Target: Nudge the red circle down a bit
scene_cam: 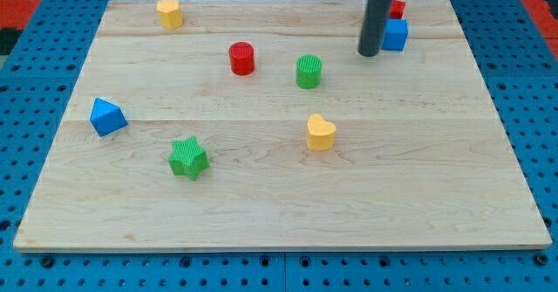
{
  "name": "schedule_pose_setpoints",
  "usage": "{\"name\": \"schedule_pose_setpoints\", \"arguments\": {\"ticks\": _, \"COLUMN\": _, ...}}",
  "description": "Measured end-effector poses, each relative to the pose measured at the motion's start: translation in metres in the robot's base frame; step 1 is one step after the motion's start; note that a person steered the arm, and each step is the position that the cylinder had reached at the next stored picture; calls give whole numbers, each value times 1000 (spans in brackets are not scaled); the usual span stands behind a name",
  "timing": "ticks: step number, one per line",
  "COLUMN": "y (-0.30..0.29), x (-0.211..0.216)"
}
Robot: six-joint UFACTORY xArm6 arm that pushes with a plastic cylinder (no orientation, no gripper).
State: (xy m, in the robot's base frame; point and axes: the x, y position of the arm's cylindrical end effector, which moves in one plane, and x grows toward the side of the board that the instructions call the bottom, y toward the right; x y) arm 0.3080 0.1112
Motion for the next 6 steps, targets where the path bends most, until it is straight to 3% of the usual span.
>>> {"name": "schedule_pose_setpoints", "arguments": {"ticks": 2, "y": -74, "x": -10}}
{"name": "schedule_pose_setpoints", "arguments": {"ticks": 3, "y": -142, "x": -9}}
{"name": "schedule_pose_setpoints", "arguments": {"ticks": 4, "y": -166, "x": 4}}
{"name": "schedule_pose_setpoints", "arguments": {"ticks": 6, "y": -158, "x": 27}}
